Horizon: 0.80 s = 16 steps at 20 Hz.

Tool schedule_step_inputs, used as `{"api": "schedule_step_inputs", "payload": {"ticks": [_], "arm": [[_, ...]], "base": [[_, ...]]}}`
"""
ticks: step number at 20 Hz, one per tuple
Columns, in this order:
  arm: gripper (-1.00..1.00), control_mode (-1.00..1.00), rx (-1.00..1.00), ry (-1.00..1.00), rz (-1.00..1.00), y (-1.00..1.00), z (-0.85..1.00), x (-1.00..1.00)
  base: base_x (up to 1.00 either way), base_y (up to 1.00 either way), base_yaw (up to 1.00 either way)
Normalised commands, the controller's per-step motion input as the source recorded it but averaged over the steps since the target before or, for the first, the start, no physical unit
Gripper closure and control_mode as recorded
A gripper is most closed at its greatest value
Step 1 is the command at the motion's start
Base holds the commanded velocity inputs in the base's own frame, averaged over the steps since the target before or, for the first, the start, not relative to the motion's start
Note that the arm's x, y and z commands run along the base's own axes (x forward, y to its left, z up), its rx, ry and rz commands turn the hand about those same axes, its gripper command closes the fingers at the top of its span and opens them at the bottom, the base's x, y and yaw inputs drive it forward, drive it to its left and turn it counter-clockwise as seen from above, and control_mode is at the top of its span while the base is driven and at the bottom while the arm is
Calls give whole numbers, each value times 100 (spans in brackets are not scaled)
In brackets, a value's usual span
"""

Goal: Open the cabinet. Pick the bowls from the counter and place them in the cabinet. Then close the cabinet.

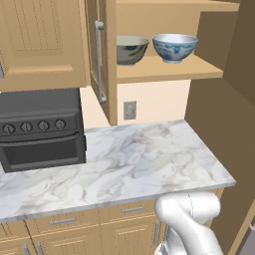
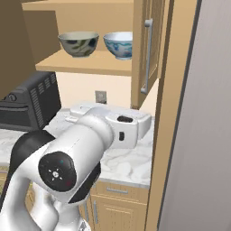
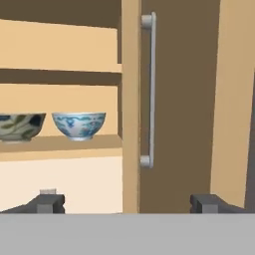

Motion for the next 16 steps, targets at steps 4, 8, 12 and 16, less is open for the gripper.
{"api": "schedule_step_inputs", "payload": {"ticks": [4, 8, 12, 16], "arm": [[-100, -100, 9, -11, 0, -37, 0, 67], [-100, -100, 6, -1, 0, -21, 0, 74], [-100, -100, 5, 0, 4, -22, 0, 77], [-100, -100, 4, 0, 15, -8, 0, 89]], "base": [[0, 0, 0], [0, 0, 0], [0, 0, 0], [0, 0, 0]]}}
